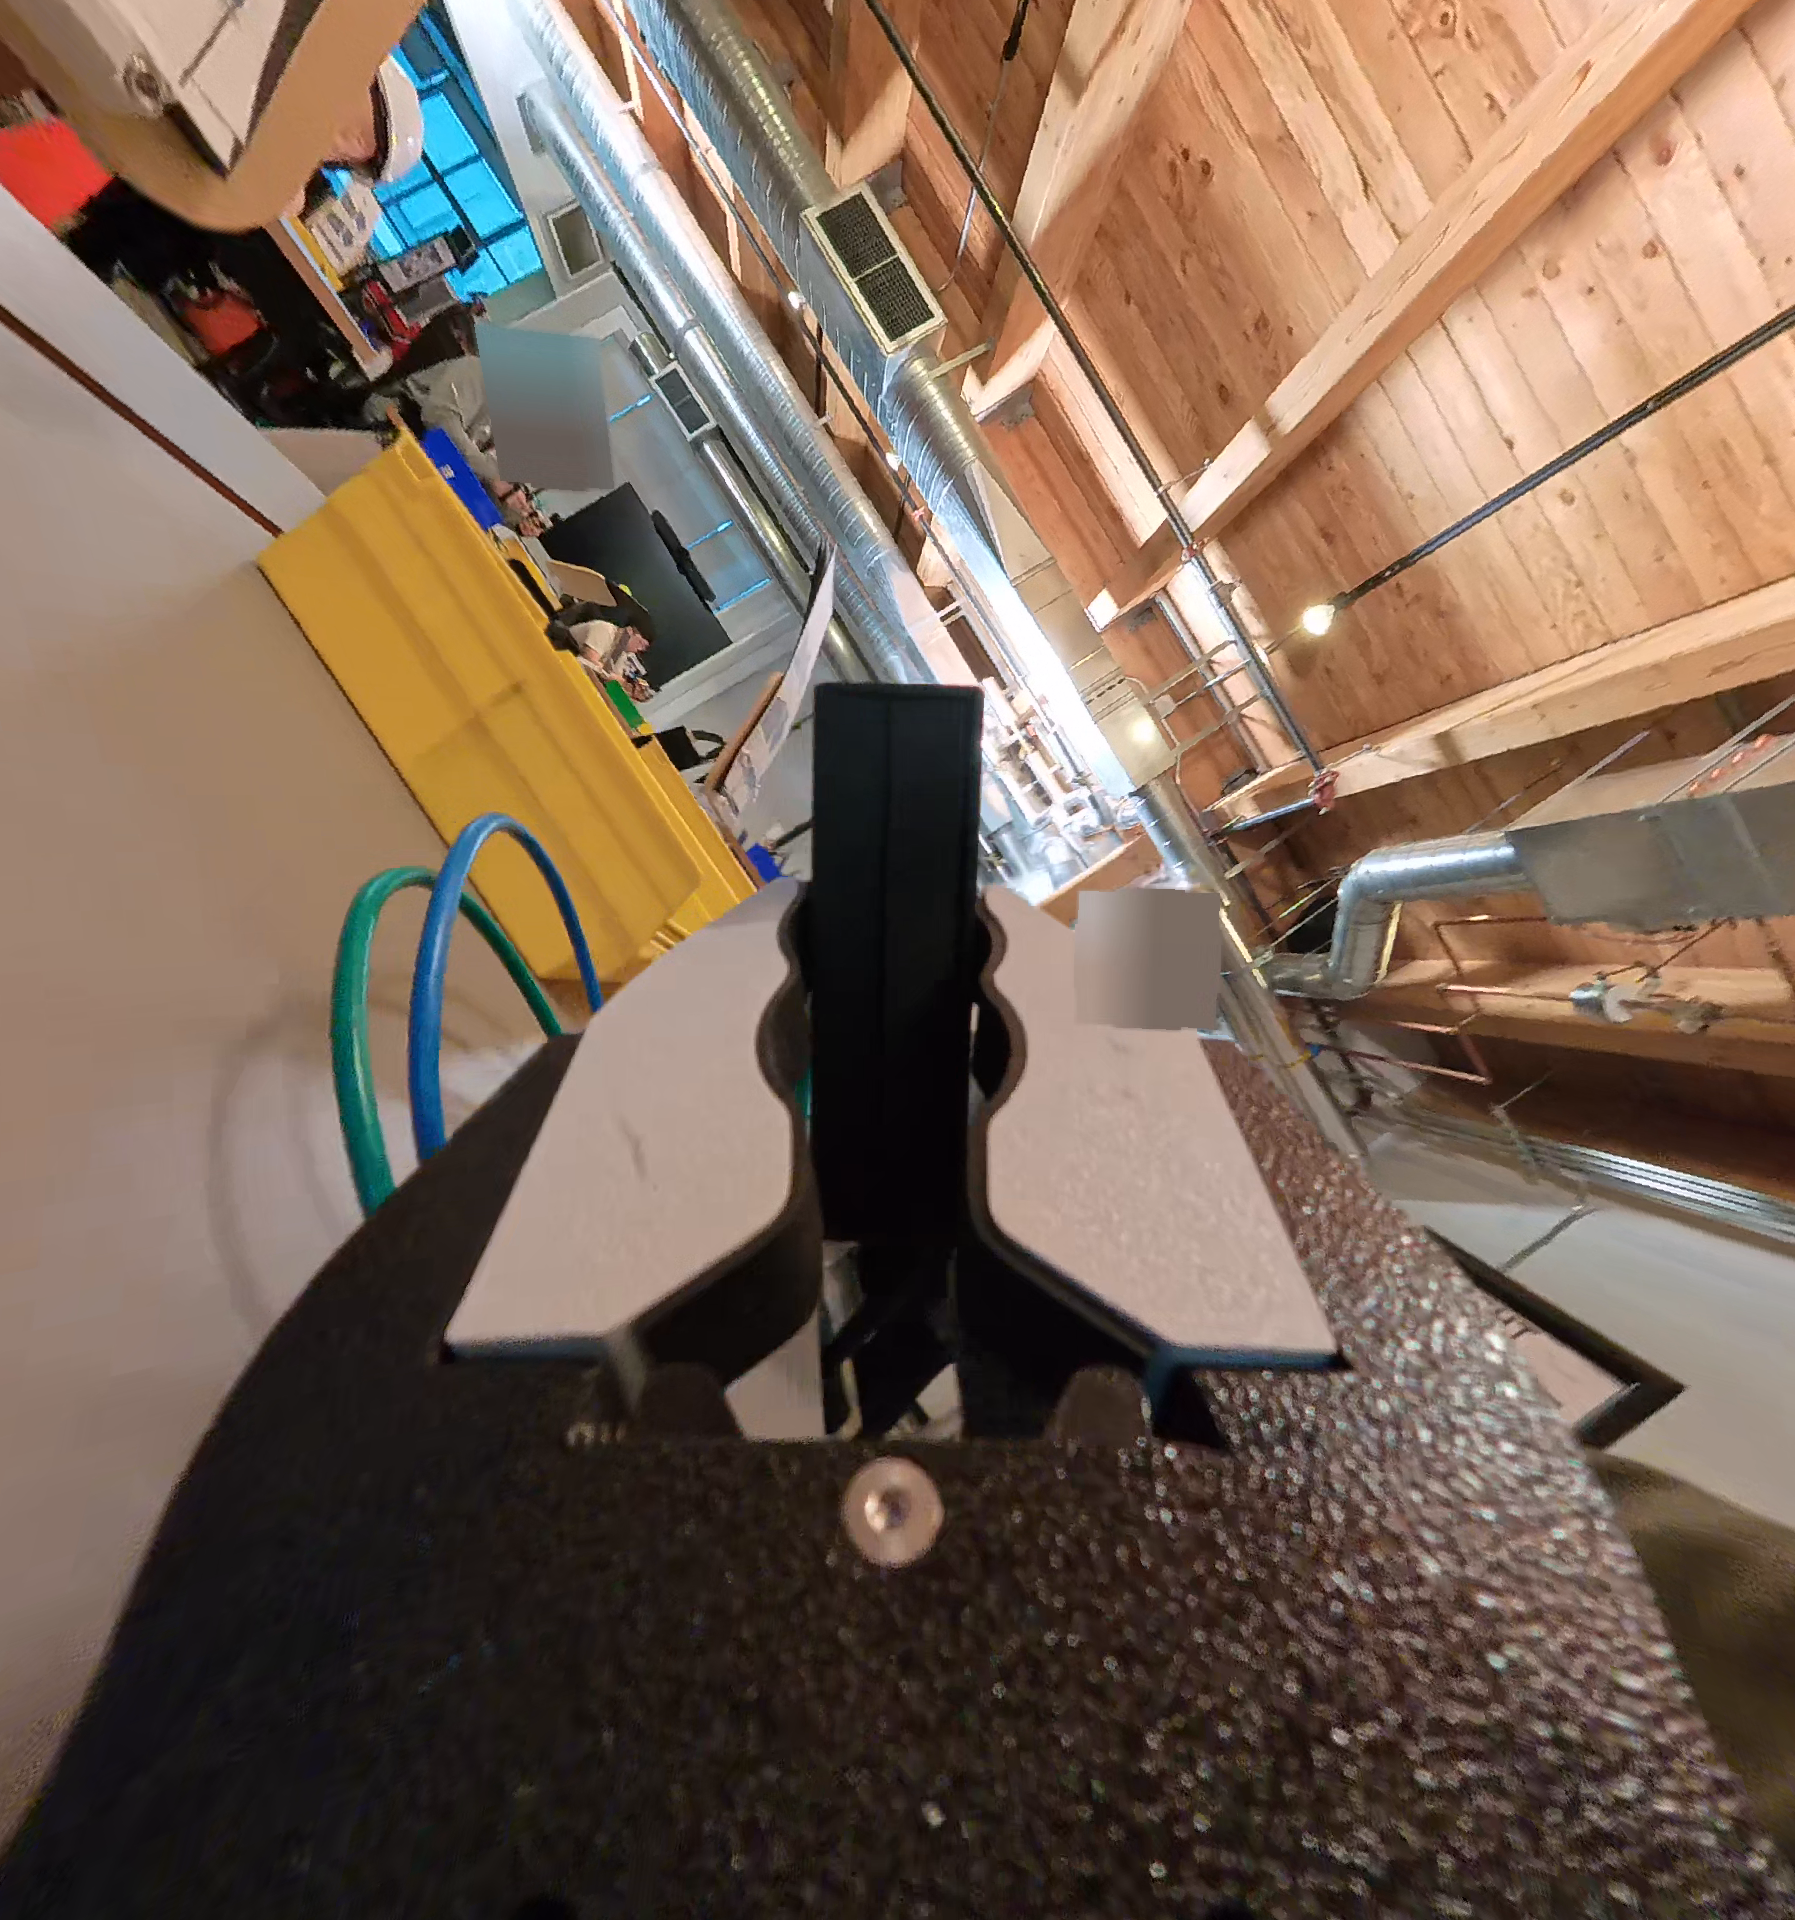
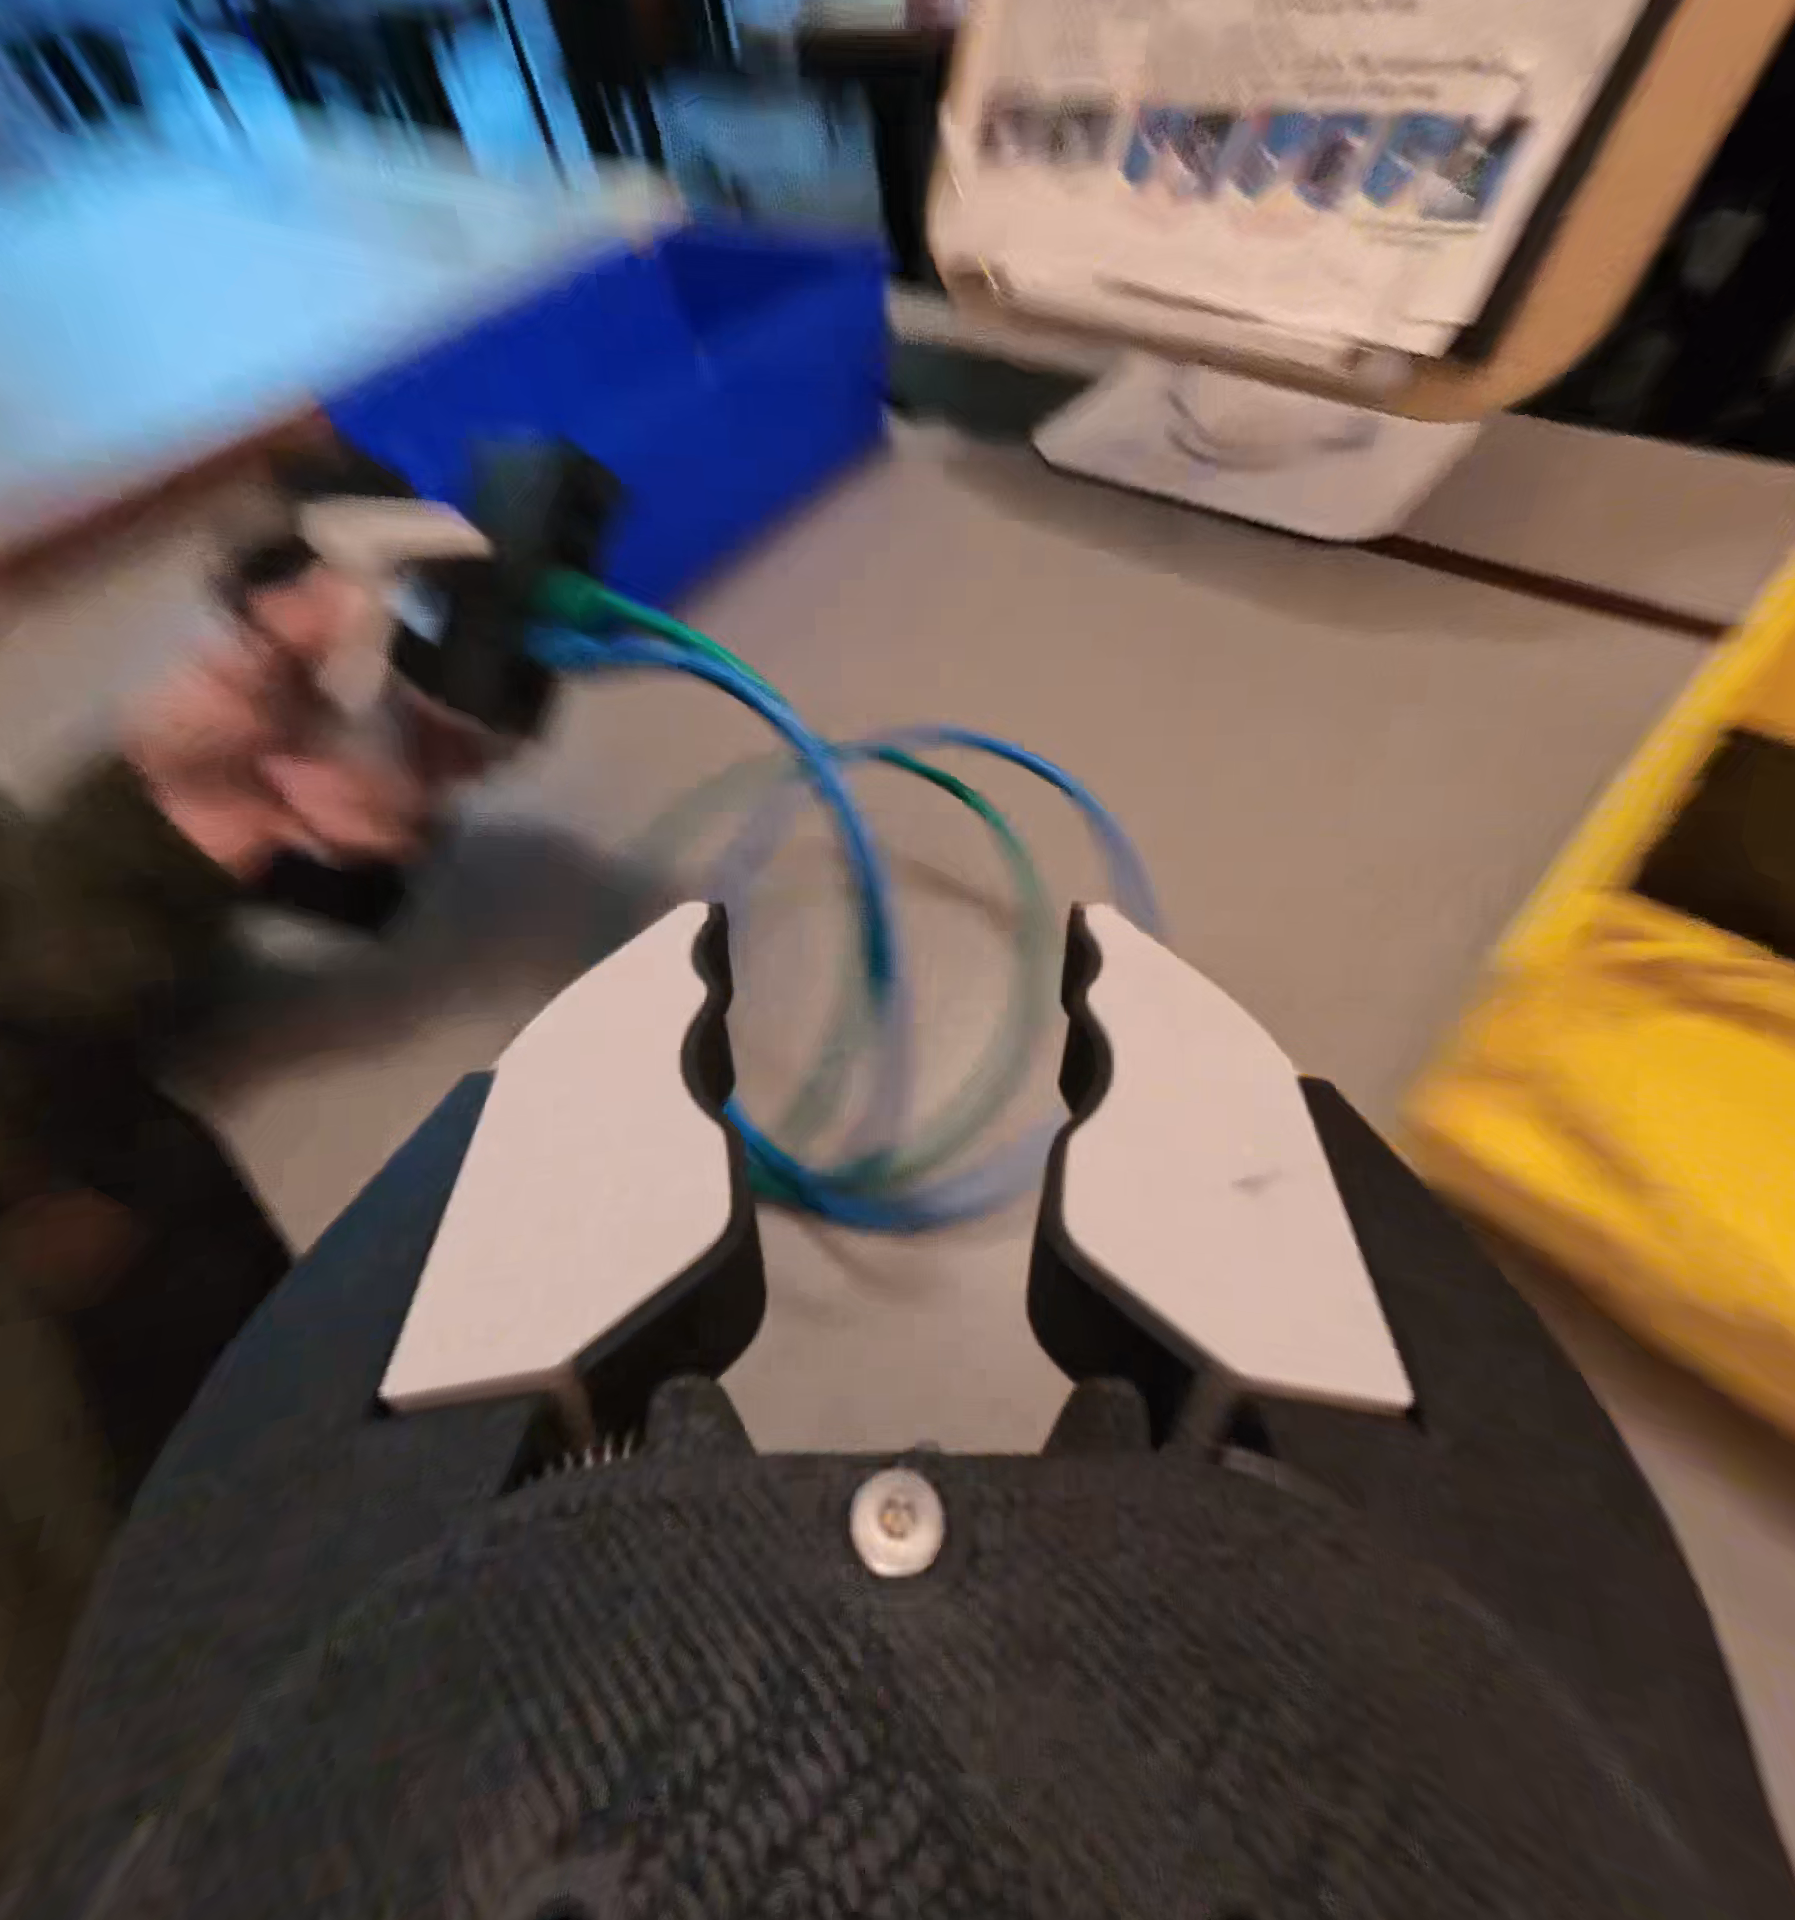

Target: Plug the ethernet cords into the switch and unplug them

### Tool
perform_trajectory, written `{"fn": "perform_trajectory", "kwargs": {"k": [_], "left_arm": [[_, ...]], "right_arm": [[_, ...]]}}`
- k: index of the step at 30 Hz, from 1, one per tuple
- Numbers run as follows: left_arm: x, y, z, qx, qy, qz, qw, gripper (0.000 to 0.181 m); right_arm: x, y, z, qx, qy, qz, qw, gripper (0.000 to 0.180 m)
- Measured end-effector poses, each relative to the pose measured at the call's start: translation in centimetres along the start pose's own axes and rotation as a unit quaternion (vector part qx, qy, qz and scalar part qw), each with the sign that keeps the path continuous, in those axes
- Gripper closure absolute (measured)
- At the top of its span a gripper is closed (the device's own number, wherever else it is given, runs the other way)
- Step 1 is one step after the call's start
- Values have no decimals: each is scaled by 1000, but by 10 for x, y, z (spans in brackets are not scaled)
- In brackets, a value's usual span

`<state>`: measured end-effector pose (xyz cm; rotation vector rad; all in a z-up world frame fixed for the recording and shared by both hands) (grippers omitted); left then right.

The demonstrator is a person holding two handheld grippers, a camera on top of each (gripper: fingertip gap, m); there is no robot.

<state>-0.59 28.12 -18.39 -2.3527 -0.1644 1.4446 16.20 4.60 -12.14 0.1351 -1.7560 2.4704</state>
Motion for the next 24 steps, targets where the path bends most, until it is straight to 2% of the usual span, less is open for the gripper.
{"fn": "perform_trajectory", "kwargs": {"k": [1, 2, 4, 5, 7, 8, 10, 13, 17, 19, 24], "left_arm": [[1, 2, -1, 1, -1, 12, 1000, 154], [2, 5, -2, 2, -6, 23, 1000, 154], [5, 12, -4, -6, -22, 48, 999, 154], [6, 15, -5, -12, -24, 64, 998, 154], [7, 23, -8, -19, -28, 88, 996, 153], [7, 26, -10, -20, -30, 92, 995, 153], [5, 32, -14, -16, -35, 87, 995, 153], [1, 36, -18, -14, -37, 79, 996, 153], [-1, 36, -18, -12, -37, 73, 997, 154], [-1, 36, -18, -16, -41, 74, 996, 153], [-1, 37, -18, -17, -43, 74, 996, 154]], "right_arm": [[25, 7, -13, -56, -28, -64, 996, 120], [45, 14, -25, -106, -59, -131, 984, 132], [67, 28, -49, -180, -98, -274, 940, 144], [72, 36, -61, -197, -106, -328, 918, 153], [76, 50, -84, -195, -114, -393, 891, 152], [78, 56, -93, -179, -109, -396, 894, 154], [75, 58, -100, -188, -73, -389, 899, 140], [74, 52, -97, -223, -59, -385, 894, 147], [77, 48, -96, -238, -90, -390, 885, 163], [77, 48, -98, -244, -94, -397, 880, 157], [80, 51, -100, -263, -112, -420, 861, 157]]}}
Point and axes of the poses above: each gripper's, where its closed fingertips meet, z back along the fingers, y out of its underside, x = y × z across the jaws, the point moved 7 cm from there along z, back along the fingers, and after that the axes turned 3 degrees about -x, right-handed, at the moved point
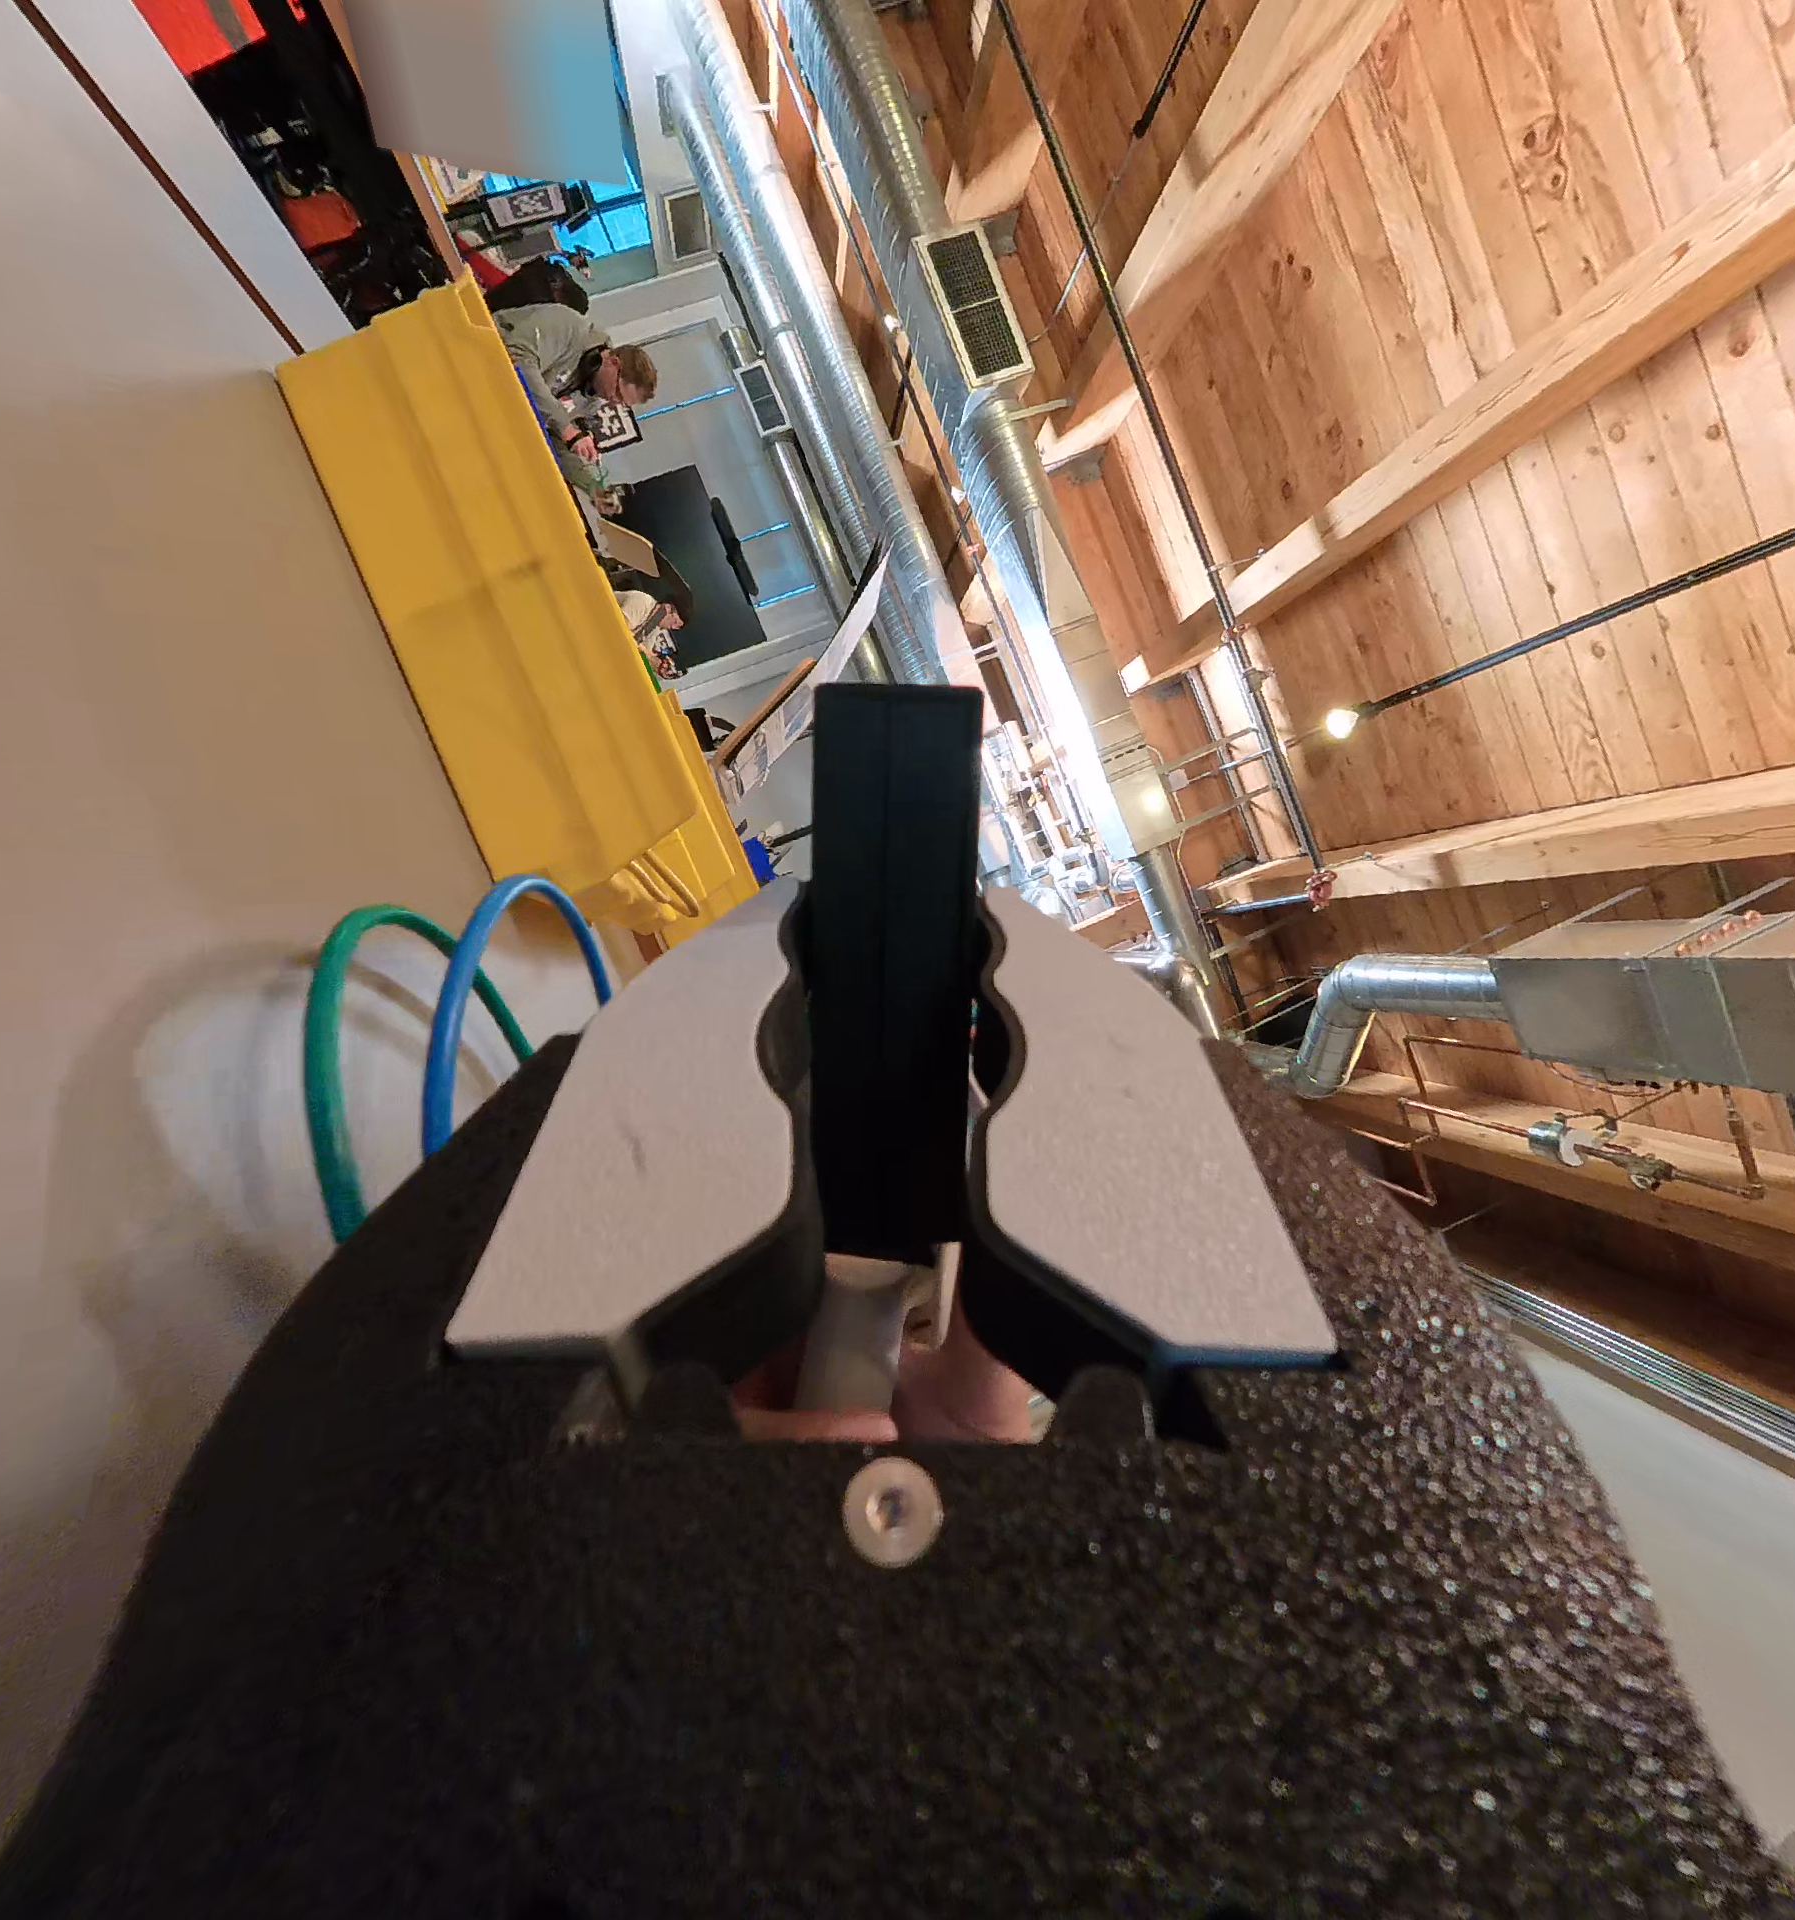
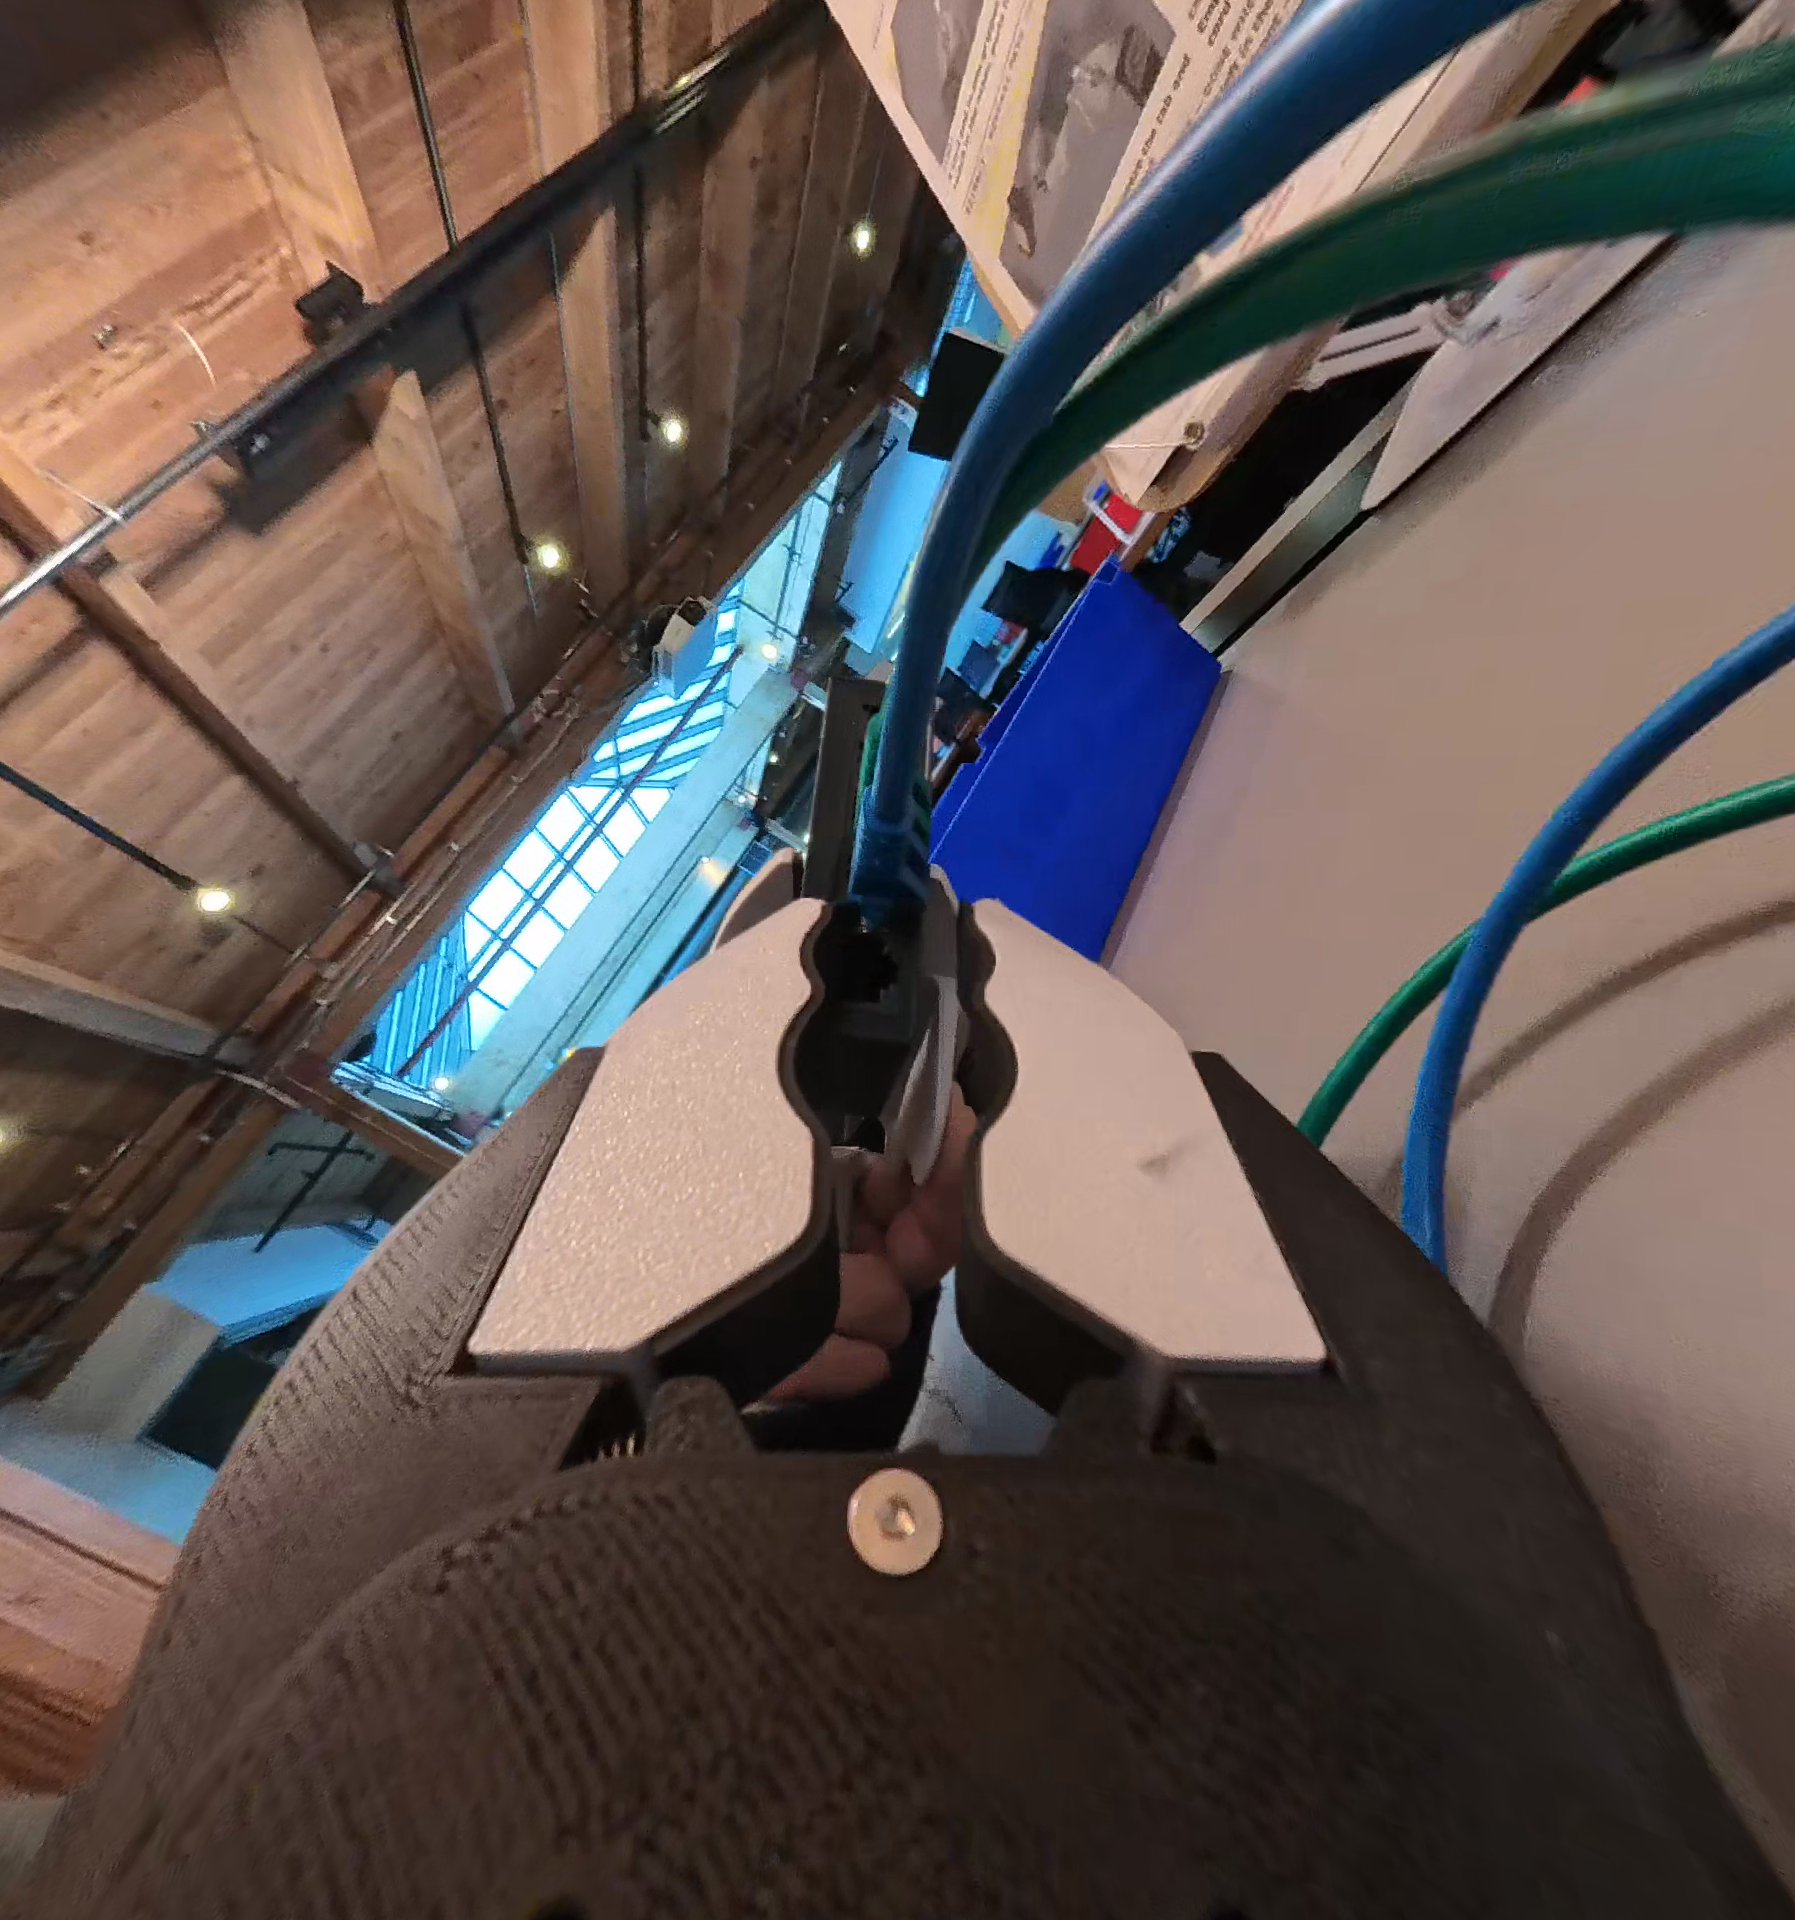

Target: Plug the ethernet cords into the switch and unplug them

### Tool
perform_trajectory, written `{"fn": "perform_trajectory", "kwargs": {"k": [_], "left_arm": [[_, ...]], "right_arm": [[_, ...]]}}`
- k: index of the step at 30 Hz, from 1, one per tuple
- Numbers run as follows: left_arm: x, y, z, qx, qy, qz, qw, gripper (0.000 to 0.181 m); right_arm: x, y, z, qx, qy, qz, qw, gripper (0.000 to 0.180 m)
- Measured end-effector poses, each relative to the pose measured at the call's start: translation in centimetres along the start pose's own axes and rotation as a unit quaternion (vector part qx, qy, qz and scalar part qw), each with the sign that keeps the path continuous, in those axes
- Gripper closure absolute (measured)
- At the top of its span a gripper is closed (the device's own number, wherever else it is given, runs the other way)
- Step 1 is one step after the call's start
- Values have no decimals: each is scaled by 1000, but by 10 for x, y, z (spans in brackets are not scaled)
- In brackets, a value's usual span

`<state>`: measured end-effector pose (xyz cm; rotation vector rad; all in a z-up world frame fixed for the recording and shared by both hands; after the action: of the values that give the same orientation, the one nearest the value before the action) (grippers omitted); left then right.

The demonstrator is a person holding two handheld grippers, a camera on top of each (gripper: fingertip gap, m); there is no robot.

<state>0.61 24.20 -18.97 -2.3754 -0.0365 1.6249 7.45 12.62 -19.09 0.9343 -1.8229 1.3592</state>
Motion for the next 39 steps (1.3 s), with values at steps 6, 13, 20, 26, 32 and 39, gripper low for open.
{"fn": "perform_trajectory", "kwargs": {"k": [6, 13, 20, 26, 32, 39], "left_arm": [[1, 1, 0, -1, -8, -13, 1000, 154], [3, 1, 0, -3, -9, -16, 1000, 154], [3, 2, -1, -2, -6, -17, 1000, 154], [2, 2, -1, -1, -5, -20, 1000, 154], [2, 2, -1, -1, -6, -24, 1000, 154], [2, 4, -2, 3, -7, -23, 1000, 154]], "right_arm": [[-3, 2, 1, -17, 17, -7, 1000, 154], [-6, 3, 0, -33, 32, -19, 999, 151], [-8, 4, 1, -44, 21, -30, 998, 149], [-5, 5, 1, -50, -1, -34, 998, 156], [-5, 5, 1, -56, 3, -33, 998, 154], [2, 5, -4, -50, -2, -13, 999, 152]]}}
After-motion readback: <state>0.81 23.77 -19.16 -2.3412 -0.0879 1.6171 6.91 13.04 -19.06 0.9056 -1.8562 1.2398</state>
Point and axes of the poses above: each gripper's, where its closed fingertips meet, z back along the fingers, y out of its underside, x = y × z across the jaws, the point moved 7 cm from there along z, back along the fingers, and after that the axes turned 3 degrees about -x, right-handed, at the moved point
